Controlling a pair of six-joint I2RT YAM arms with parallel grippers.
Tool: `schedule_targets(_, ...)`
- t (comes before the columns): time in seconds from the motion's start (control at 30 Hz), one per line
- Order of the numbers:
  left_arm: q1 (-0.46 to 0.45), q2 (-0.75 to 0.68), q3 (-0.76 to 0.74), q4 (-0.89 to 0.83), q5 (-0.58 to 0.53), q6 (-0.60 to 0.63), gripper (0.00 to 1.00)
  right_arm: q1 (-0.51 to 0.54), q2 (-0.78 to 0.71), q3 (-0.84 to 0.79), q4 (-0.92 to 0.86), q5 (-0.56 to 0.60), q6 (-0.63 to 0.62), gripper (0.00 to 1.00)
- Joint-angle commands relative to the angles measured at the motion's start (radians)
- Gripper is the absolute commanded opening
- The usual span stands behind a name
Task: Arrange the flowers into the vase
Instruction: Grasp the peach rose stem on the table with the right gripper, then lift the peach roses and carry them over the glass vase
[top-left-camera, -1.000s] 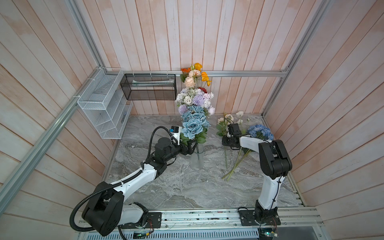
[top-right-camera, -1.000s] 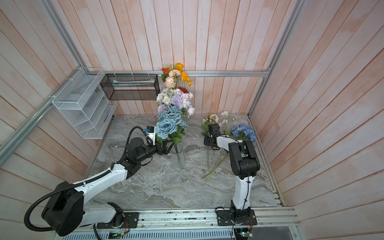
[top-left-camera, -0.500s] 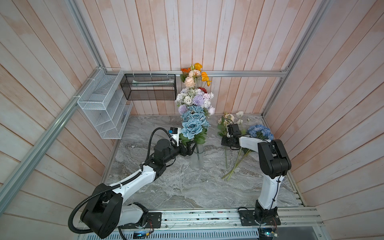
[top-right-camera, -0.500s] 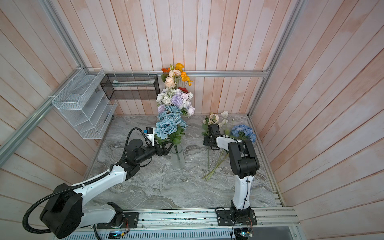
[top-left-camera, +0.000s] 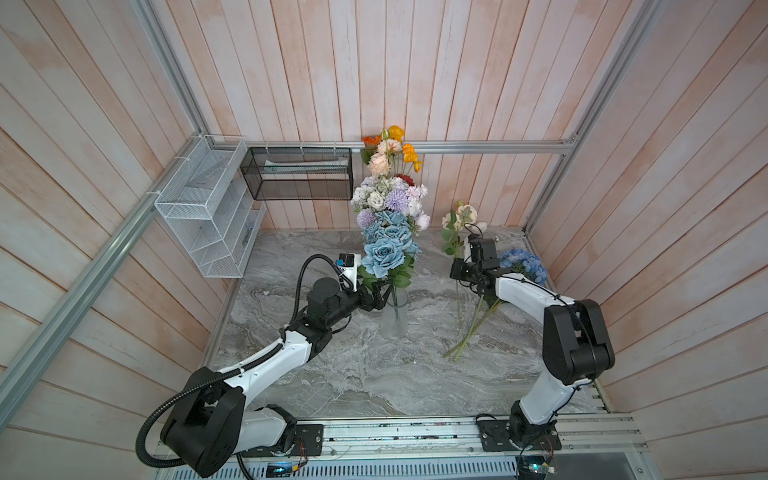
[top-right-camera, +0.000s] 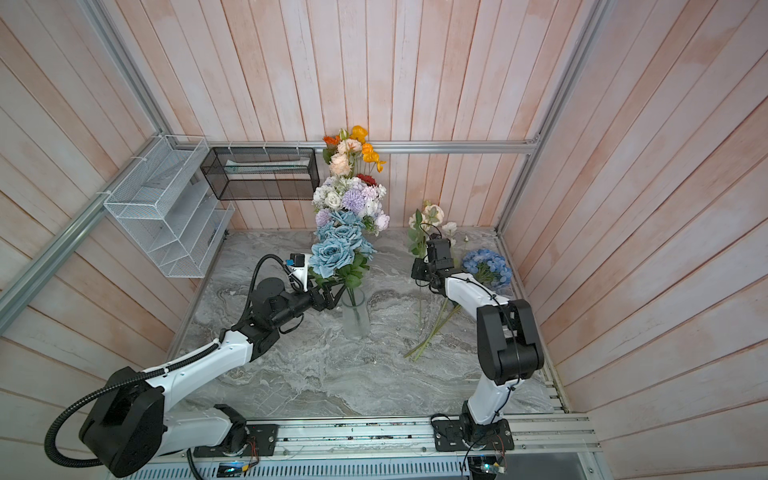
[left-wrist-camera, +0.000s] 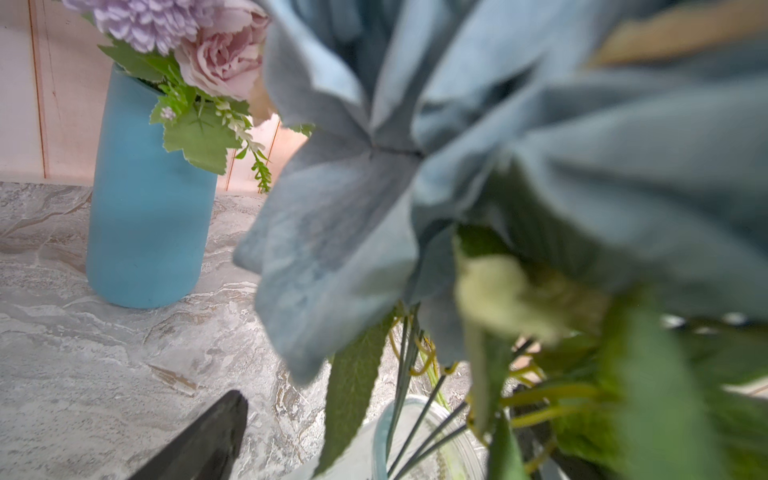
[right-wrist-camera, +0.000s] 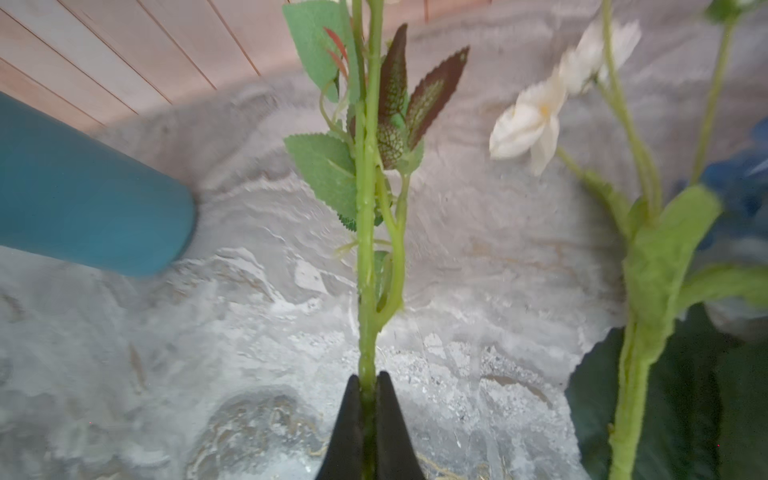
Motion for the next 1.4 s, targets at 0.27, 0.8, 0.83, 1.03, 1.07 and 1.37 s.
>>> schedule_targets(0.27, 0.005, -0.016, -0.009, 0.032, -0.033, -0.018, 1.00, -0.011, -0.388, -0.194, 0.351, -0.272, 0.059, 0.00)
schedule_targets(0.8, 0.010, -0.014, 0.026, -0.036, -0.016, -0.041, 1.00, 0.284, -0.600, -0.459, 1.010, -0.342, 0.020, 0.00)
schedule_targets(0.83, 0.010, -0.015, 0.027, -0.041, -0.015, -0.043, 1.00, 0.308, -0.585, -0.452, 1.043, -0.351, 0.004, 0.00)
schedule_targets(1.03, 0.010, -0.019, 0.029, -0.050, -0.022, -0.046, 1.00, 0.390, -0.493, -0.369, 1.198, -0.435, -0.033, 0.00)
schedule_targets(1.07, 0.010, -0.019, 0.029, -0.050, -0.023, -0.046, 1.00, 0.398, -0.473, -0.346, 1.203, -0.459, -0.041, 0.00)
schedule_targets(1.37, 0.012, -0.021, 0.031, -0.042, -0.028, -0.037, 1.00, 0.473, -0.354, -0.271, 1.332, -0.522, -0.084, 0.00)
